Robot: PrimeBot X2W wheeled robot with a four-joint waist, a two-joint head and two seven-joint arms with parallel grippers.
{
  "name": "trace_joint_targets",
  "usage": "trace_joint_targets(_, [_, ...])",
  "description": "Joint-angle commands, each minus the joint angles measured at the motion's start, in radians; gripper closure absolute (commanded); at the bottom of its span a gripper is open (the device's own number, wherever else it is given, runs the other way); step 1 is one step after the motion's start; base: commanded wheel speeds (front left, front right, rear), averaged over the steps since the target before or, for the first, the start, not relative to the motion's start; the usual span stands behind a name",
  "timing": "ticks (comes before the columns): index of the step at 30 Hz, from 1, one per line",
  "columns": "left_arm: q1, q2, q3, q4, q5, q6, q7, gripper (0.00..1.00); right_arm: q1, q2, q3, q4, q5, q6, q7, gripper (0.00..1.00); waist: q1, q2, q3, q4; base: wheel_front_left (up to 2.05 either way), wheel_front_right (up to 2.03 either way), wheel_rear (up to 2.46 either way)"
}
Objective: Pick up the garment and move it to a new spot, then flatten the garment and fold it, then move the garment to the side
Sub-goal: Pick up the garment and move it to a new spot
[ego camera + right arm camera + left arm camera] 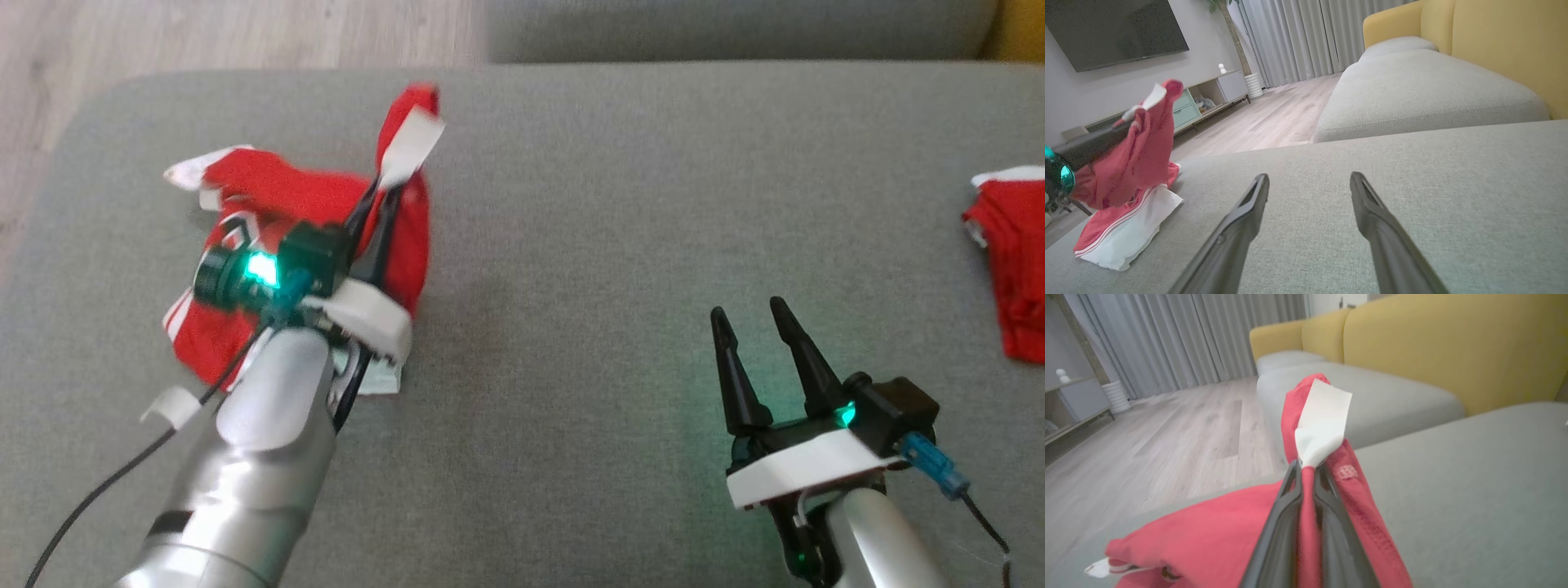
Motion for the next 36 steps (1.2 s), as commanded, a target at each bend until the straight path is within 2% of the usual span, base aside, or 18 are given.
trace_joint_targets(1, [-0.047, 0.018, 0.025, -0.070, -0.005, -0.005, -0.012, 1.00, 0.000, -0.003, 0.019, -0.026, 0.007, -0.001, -0.011, 0.00, 0.0001, 0.0000, -0.027, -0.001, 0.00, 0.00, 0.00])
trace_joint_targets(9, [-0.008, 0.037, 0.066, -0.493, -0.031, -0.024, -0.013, 1.00, 0.015, -0.003, 0.023, -0.029, 0.039, -0.001, -0.011, 0.00, 0.0001, 0.0000, -0.073, -0.028, 0.00, 0.00, 0.00])
trace_joint_targets(13, [-0.009, 0.051, 0.062, -0.612, -0.036, -0.029, -0.013, 1.00, 0.015, -0.003, 0.028, -0.032, 0.057, -0.001, -0.011, 0.00, 0.0001, 0.0000, -0.086, -0.057, 0.00, 0.00, 0.00])
trace_joint_targets(17, [-0.019, 0.054, 0.046, -0.666, -0.045, -0.034, 0.010, 1.00, 0.012, -0.003, 0.030, -0.036, 0.069, -0.001, -0.011, 0.00, 0.0001, 0.0000, -0.089, -0.083, 0.00, 0.00, 0.00])
trace_joint_targets(27, [-0.079, 0.093, -0.003, -0.681, -0.039, -0.042, 0.078, 1.00, -0.027, -0.003, 0.057, -0.056, 0.098, -0.001, -0.011, 0.00, 0.0001, 0.0000, -0.030, -0.231, 0.00, 0.00, 0.00])
trace_joint_targets(36, [-0.228, 0.111, -0.102, -0.532, -0.028, -0.049, 0.060, 1.00, -0.076, -0.003, 0.108, -0.085, 0.130, -0.001, -0.011, 0.00, 0.0001, 0.0000, 0.070, -0.401, 0.00, 0.00, 0.00])
